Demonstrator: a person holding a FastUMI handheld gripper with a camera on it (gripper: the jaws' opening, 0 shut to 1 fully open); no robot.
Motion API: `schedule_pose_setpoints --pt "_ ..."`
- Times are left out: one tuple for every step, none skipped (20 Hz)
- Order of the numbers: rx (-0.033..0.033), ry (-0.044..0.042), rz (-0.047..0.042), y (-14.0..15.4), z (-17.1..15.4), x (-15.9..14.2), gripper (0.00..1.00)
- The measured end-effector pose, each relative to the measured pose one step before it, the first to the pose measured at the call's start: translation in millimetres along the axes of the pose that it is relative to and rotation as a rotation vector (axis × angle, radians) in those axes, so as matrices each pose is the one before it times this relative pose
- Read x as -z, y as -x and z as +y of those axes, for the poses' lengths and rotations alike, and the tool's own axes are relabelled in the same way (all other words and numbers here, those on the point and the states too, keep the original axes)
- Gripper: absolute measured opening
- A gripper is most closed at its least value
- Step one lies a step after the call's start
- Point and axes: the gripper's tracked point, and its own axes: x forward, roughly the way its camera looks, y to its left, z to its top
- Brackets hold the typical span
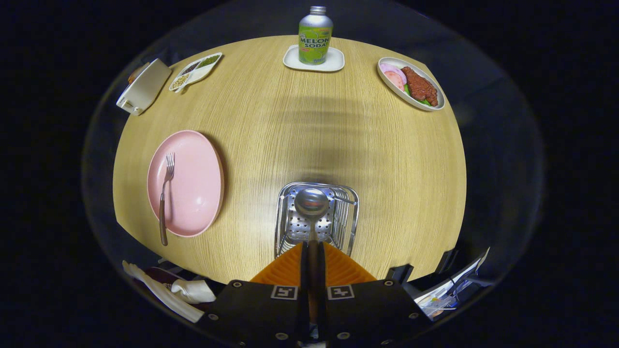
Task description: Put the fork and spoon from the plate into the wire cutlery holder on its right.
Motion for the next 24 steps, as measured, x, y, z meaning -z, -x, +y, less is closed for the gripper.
schedule_pose_setpoints --pt "-0.00516 -0.00477 -0.01293 2.48 0.98 -2.35 0.11" --pt "0.00211 -0.00185 -0.01483 3.26 -0.94 -1.12 0.11" --pt "0.00871 0.00119 -0.01995 5.13 -1.79 -2.61 0.13" --pt "0.01201 -0.00294 -0.02319 4.09 -1.92 -1.53 0.14" --pt "0.00263 -0.01136 -0.03248 6.75 0.53 -4.78 0.24" --pt "-0.00359 -0.01664 -0.03668 5.64 2.12 -4.93 0.30" --pt "-0.00459 -0.01845 -0.04326 7.82 2.70 -6.07 0.44" --pt "-0.00381 -0.01641 -0.04456 7.09 3.09 -4.61 0.54" --pt "-0.00287 -0.01411 -0.04547 5.85 4.70 -6.90 0.64" --pt "-0.00856 -0.01497 -0.05366 6.63 5.54 -7.43 0.71" --pt "-0.01002 -0.00972 -0.04548 5.90 8.81 -6.22 0.87" --pt "-0.01098 -0.00853 -0.05148 4.99 9.69 -8.38 0.94" --pt "-0.00912 0.00200 -0.04755 3.39 10.13 -6.86 1.00" --pt "-0.00274 0.00987 -0.04587 2.28 9.62 -4.87 1.00" --pt "-0.00042 0.01183 -0.04436 1.99 9.23 -6.27 1.00" --pt "-0.00756 0.00876 -0.03355 1.67 11.56 -3.18 1.00" --pt "-0.01859 -0.00381 -0.03888 0.19 14.72 -4.53 1.00" --pt "-0.02255 -0.00679 -0.02427 0.75 14.28 -0.88 1.00" --pt "-0.01886 -0.00086 -0.01302 -2.90 13.82 0.14 1.00" --pt "-0.00793 0.00153 -0.01930 -4.98 11.05 1.66 0.99" --pt "0.00227 0.01619 -0.00896 -5.04 9.76 4.44 1.00" --pt "0.00392 0.00737 -0.01147 -5.47 6.59 3.51 1.00" --pt "-0.01287 -0.00642 -0.00572 -5.35 13.48 5.33 1.00" --pt "-0.02155 -0.01620 -0.00162 -5.62 15.96 7.33 1.00"
